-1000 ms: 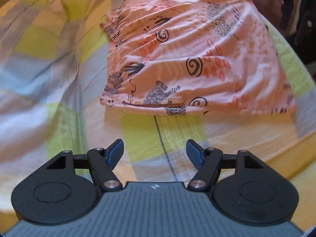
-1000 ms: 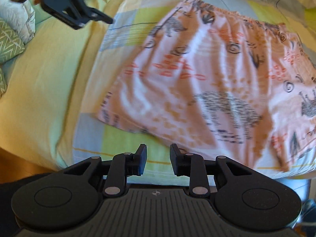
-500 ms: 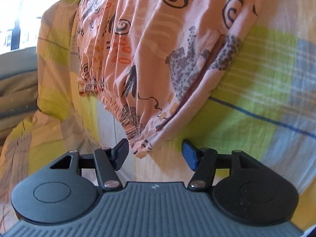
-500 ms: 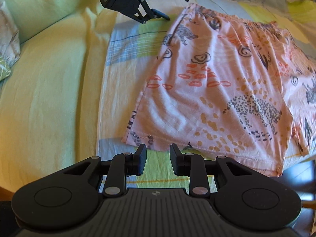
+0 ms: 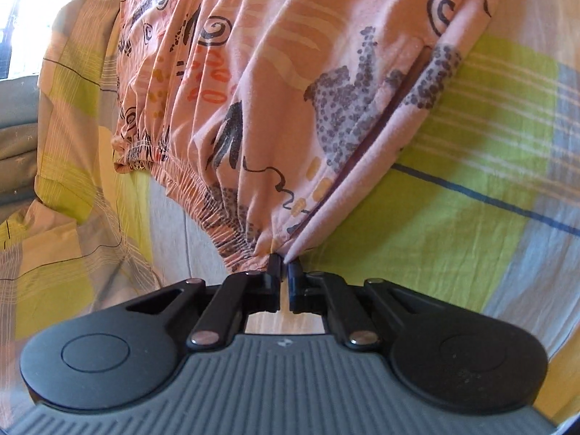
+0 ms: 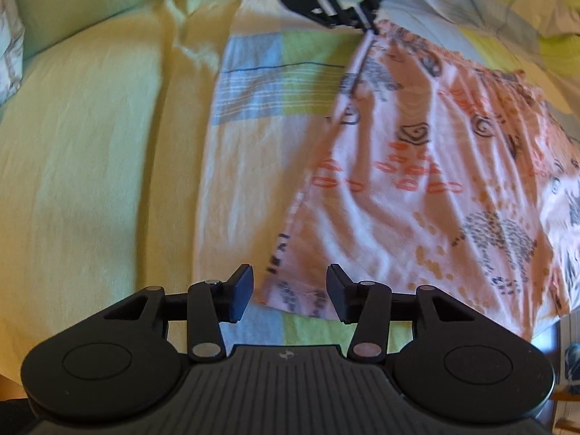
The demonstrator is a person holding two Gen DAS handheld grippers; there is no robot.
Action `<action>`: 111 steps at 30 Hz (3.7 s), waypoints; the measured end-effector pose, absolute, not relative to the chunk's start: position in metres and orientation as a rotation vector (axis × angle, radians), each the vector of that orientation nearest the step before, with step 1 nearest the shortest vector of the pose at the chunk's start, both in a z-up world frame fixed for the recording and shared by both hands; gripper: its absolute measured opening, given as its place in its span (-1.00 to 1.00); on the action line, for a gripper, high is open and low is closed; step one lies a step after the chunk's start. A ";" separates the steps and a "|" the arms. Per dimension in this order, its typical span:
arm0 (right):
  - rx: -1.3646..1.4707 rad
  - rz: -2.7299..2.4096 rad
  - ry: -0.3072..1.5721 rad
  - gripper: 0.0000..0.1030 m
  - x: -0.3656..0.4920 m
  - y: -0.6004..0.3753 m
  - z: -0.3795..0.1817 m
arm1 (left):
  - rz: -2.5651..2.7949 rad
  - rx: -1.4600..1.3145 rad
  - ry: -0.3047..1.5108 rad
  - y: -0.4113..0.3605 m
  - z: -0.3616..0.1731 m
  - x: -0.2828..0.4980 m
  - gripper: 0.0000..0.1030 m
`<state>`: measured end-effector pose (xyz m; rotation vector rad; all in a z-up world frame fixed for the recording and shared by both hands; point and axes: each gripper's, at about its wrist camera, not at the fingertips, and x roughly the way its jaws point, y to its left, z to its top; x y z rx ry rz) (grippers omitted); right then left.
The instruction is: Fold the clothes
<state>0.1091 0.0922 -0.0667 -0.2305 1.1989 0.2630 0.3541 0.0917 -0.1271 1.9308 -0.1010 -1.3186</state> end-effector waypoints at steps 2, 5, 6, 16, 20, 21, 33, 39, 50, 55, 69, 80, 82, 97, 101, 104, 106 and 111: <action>-0.334 0.275 1.198 -0.08 0.103 0.107 -0.076 | -1.315 1.925 -0.101 0.093 -0.127 0.354 -0.95; -0.417 0.272 1.178 -0.23 0.095 0.113 -0.085 | -1.312 1.918 -0.099 0.098 -0.127 0.354 -0.95; -0.415 0.266 1.171 -0.31 0.094 0.111 -0.084 | -1.305 1.911 -0.080 0.097 -0.126 0.353 -0.98; -0.240 0.217 1.145 -0.95 0.115 0.062 -0.023 | -1.282 1.831 0.047 0.083 -0.082 0.348 -1.00; -0.198 0.169 1.116 -0.95 0.120 0.027 0.029 | -1.289 1.809 0.063 0.068 -0.043 0.347 -1.00; -0.191 0.151 1.112 -0.95 0.121 0.017 0.040 | -1.287 1.805 0.067 0.063 -0.033 0.347 -1.00; -0.147 -0.049 1.094 -0.95 0.126 -0.126 0.100 | -1.256 1.769 0.228 -0.050 0.025 0.351 -1.00; -0.098 -0.021 1.124 -0.95 0.153 -0.214 0.078 | -1.257 1.756 0.334 -0.127 0.007 0.362 -1.00; -0.034 -0.003 1.152 -0.95 0.210 -0.359 0.049 | -1.234 1.684 0.533 -0.247 -0.011 0.416 -1.00; -0.017 0.007 1.163 -0.95 0.241 -0.398 0.026 | -1.198 1.681 0.581 -0.278 -0.031 0.436 -1.00; 0.068 -0.015 1.255 -0.95 0.291 -0.448 -0.055 | -1.071 1.626 0.636 -0.307 -0.084 0.465 -1.00; 0.108 -0.137 1.266 -0.63 0.278 -0.464 -0.068 | -0.807 1.318 0.811 -0.266 -0.060 0.496 -0.83; 0.123 -0.122 1.270 -0.57 0.276 -0.465 -0.067 | -0.795 1.155 0.908 -0.258 -0.050 0.503 -0.57; 0.134 -0.024 1.273 -0.37 0.296 -0.456 -0.072 | -0.756 0.642 1.154 -0.245 -0.027 0.534 -0.46; 0.130 -0.014 1.287 -0.37 0.301 -0.457 -0.081 | -0.843 0.675 1.169 -0.255 -0.038 0.531 -0.53; 0.124 -0.013 1.293 -0.39 0.303 -0.458 -0.086 | -0.832 0.716 1.148 -0.261 -0.047 0.531 -0.99; 0.118 -0.010 1.295 -0.63 0.304 -0.459 -0.087 | -0.810 0.695 1.103 -0.259 -0.045 0.532 -0.99; 0.101 -0.040 1.276 -1.00 0.304 -0.465 -0.089 | -0.776 0.670 1.118 -0.252 -0.054 0.535 -0.97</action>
